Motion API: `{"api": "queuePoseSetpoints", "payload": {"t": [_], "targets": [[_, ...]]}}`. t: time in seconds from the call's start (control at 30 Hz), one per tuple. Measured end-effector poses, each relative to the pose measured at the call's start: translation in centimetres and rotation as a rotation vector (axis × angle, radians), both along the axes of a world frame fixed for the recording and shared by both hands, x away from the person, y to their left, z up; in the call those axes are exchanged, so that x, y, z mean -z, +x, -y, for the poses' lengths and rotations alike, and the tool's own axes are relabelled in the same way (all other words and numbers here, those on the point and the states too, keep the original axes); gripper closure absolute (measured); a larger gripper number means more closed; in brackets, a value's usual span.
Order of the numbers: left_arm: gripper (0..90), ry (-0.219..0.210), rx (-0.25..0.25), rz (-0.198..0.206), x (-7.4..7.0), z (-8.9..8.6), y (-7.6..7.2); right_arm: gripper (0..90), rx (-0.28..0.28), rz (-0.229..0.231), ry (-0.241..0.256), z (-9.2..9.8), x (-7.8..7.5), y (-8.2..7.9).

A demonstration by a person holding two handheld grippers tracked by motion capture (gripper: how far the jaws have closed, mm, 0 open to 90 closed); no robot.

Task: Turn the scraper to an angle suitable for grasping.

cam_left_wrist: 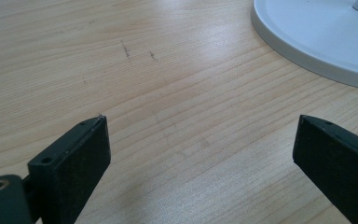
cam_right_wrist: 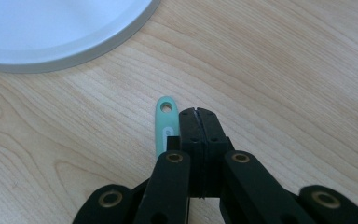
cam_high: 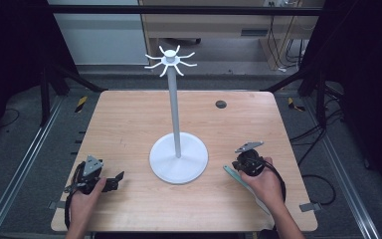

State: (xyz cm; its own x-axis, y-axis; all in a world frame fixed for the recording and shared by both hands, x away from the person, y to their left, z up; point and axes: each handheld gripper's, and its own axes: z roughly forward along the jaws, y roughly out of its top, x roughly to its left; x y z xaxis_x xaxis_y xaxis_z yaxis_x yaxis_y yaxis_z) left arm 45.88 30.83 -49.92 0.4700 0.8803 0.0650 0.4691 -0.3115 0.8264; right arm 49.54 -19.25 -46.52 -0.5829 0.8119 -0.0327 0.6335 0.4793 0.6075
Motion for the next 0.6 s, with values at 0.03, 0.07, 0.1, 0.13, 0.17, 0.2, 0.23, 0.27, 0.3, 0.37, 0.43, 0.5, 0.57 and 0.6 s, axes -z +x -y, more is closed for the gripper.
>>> {"api": "queuePoseSetpoints", "payload": {"t": [0.03,0.07,0.1,0.13,0.17,0.2,0.23,0.27,0.3,0.37,0.43,0.5,0.57,0.6], "targets": [[3.5,-0.001,0.000,-0.001,0.0,0.0,0.0,90.0,0.004,-0.006,-0.001,-0.1,0.0,0.0],[3.5,0.001,0.000,-0.001,0.0,0.0,0.0,90.0,0.001,-0.007,0.000,-0.2,0.1,0.1],[3.6,0.000,0.000,-0.001,0.0,0.0,0.0,90.0,0.004,-0.011,-0.004,-0.2,0.2,0.1],[3.6,0.000,0.000,-0.001,0.0,0.0,0.0,90.0,0.004,-0.011,-0.004,-0.2,0.2,0.1],[3.6,0.000,0.002,-0.001,0.0,0.1,0.0,90.0,0.006,-0.017,-0.006,-0.3,0.4,0.3],[3.6,0.000,0.002,0.001,0.0,0.1,0.0,90.0,0.004,-0.014,-0.006,-0.3,0.5,0.4],[3.6,0.000,0.002,0.001,0.0,0.1,0.0,90.0,0.004,-0.018,-0.011,-0.4,0.6,0.4],[3.6,-0.002,0.002,0.001,0.0,0.1,0.0,90.0,0.007,-0.020,-0.009,-0.4,0.7,0.5],[3.6,-0.002,0.002,0.001,0.0,0.0,0.0,90.0,0.009,-0.023,-0.010,-0.5,0.7,0.5],[3.6,-0.002,0.002,0.001,0.0,0.0,0.0,90.0,0.013,-0.020,-0.016,-0.5,0.9,0.6],[3.7,-0.001,0.003,0.000,-0.1,0.0,-0.1,90.0,0.012,-0.027,-0.018,-0.4,1.1,0.8],[3.7,-0.003,0.001,0.001,-0.1,-0.1,-0.1,90.0,0.013,-0.033,-0.021,-0.4,1.3,0.8],[3.7,-0.002,0.001,0.002,-0.1,-0.1,-0.1,90.0,0.012,-0.042,-0.021,-0.5,1.4,0.8],[3.7,-0.003,0.001,0.001,-0.1,-0.1,-0.1,90.0,0.012,-0.048,-0.018,-0.5,1.5,0.8]]}}
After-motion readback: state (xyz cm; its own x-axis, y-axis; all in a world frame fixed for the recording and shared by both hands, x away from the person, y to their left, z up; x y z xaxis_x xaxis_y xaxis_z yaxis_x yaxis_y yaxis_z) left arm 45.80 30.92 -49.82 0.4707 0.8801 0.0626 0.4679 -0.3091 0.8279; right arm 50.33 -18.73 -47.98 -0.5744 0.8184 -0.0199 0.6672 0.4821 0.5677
